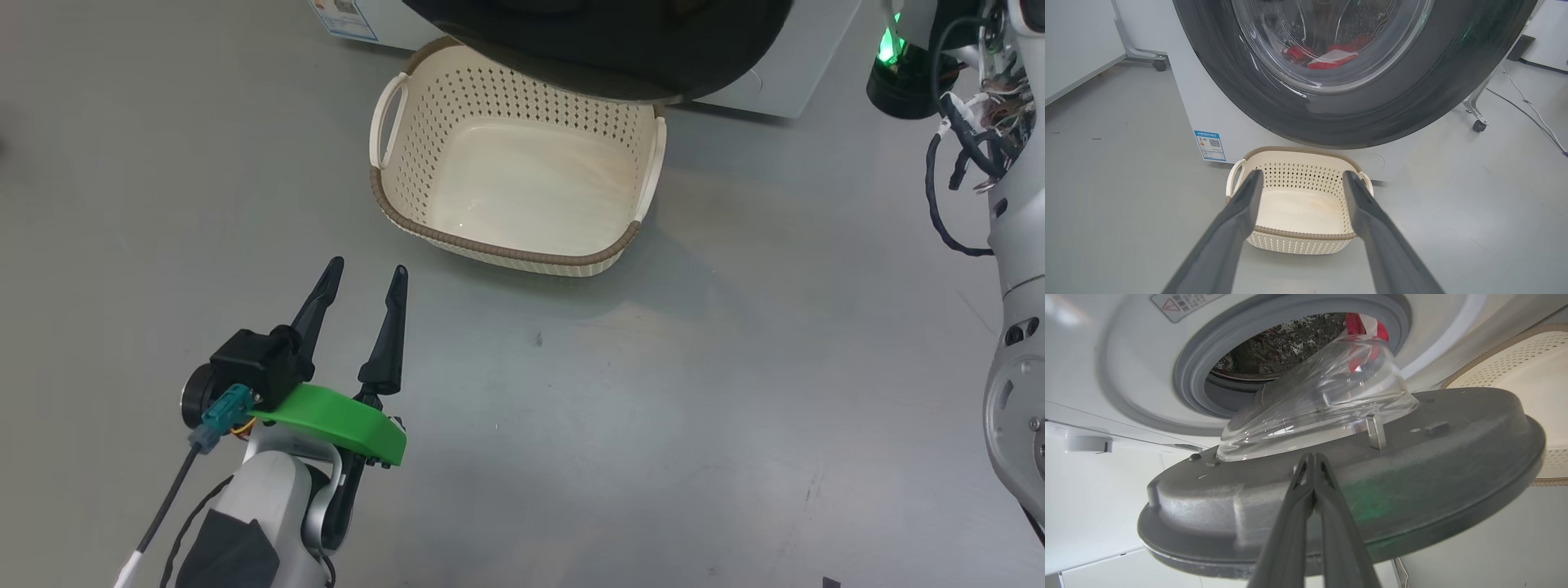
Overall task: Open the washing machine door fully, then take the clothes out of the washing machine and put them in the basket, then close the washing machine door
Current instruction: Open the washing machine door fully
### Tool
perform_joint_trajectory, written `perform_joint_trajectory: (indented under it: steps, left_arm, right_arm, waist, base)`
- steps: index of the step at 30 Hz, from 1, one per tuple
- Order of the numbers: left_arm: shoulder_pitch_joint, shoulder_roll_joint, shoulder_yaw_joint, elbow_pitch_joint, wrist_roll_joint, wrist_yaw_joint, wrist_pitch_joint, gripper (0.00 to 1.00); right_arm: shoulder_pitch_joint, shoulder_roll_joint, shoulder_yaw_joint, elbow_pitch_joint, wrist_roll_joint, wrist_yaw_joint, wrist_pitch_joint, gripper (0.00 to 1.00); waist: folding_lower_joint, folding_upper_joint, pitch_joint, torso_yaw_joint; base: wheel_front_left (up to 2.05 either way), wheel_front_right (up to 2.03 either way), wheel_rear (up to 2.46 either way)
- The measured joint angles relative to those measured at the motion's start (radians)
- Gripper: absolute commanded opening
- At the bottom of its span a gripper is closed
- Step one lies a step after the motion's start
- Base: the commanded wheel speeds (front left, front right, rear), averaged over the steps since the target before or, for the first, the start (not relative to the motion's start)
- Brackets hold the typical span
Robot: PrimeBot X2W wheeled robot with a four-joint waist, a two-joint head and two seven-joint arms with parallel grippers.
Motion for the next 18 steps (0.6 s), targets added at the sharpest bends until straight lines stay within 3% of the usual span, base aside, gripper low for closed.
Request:
perform_joint_trajectory:
  steps: [18]
  left_arm:
    - [0.029, 0.001, -0.002, 0.003, 0.001, 0.001, 0.000, 1.00]
  right_arm:
    - [0.078, 0.008, 0.094, 0.021, 0.057, 0.008, 0.058, 0.00]
  waist:
    - [0.0000, 0.0000, -0.062, 0.001]
  base:
    - [0.00, 0.00, 0.00]
